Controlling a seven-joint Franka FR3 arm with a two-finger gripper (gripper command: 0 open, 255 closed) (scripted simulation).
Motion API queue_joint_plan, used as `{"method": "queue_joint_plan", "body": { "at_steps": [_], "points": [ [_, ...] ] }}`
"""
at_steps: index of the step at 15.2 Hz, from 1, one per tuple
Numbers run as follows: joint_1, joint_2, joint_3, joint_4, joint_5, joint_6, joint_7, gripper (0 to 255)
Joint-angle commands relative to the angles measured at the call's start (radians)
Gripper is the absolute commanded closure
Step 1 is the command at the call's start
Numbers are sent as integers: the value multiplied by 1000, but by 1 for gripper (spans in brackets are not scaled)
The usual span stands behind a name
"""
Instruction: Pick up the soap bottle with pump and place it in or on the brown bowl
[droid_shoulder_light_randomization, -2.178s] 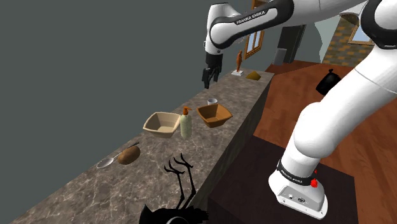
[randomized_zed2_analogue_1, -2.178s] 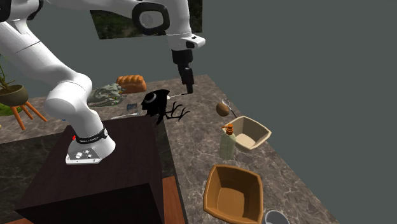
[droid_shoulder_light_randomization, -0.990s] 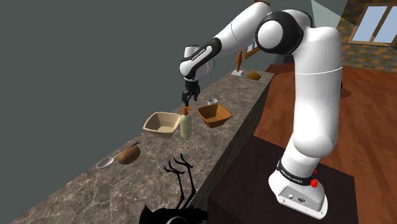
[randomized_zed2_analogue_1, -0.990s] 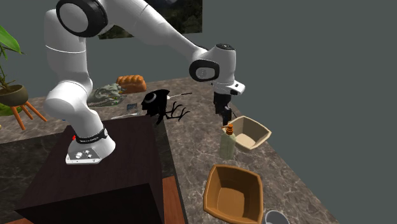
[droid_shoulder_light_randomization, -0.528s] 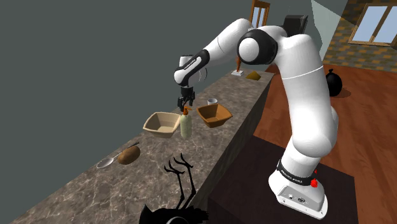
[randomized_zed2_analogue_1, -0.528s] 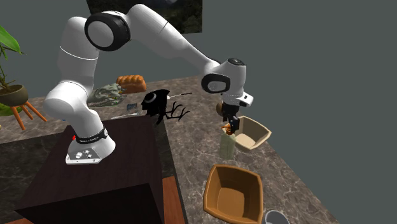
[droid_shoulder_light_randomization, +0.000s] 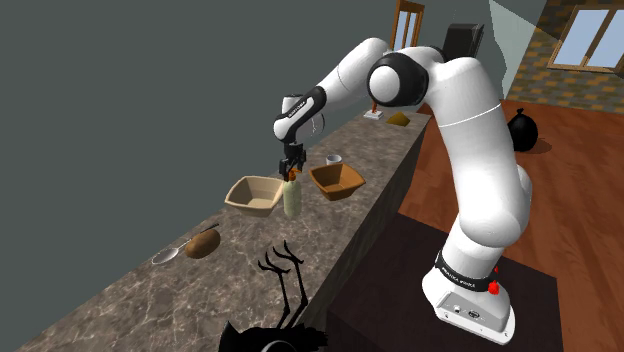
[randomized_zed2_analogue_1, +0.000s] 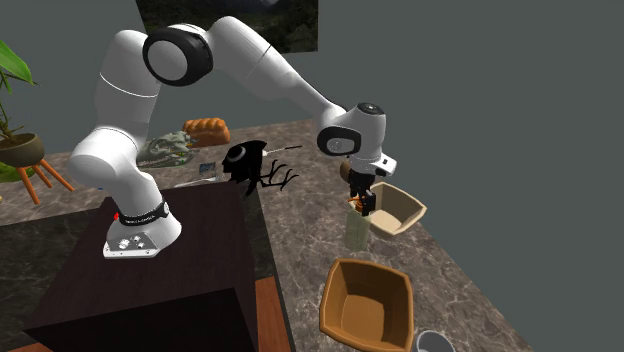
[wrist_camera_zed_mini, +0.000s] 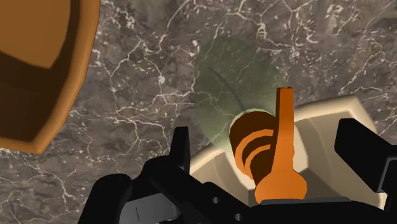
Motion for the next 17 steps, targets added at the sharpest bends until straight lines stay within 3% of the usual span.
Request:
{"method": "queue_joint_plan", "body": {
  "at_steps": [1,4,5,17],
  "points": [
    [0,1,0,0,0,1,0,0],
    [0,1,0,0,0,1,0,0],
    [0,1,0,0,0,1,0,255],
    [2,-25,-3,3,-5,-27,4,255]
  ]
}}
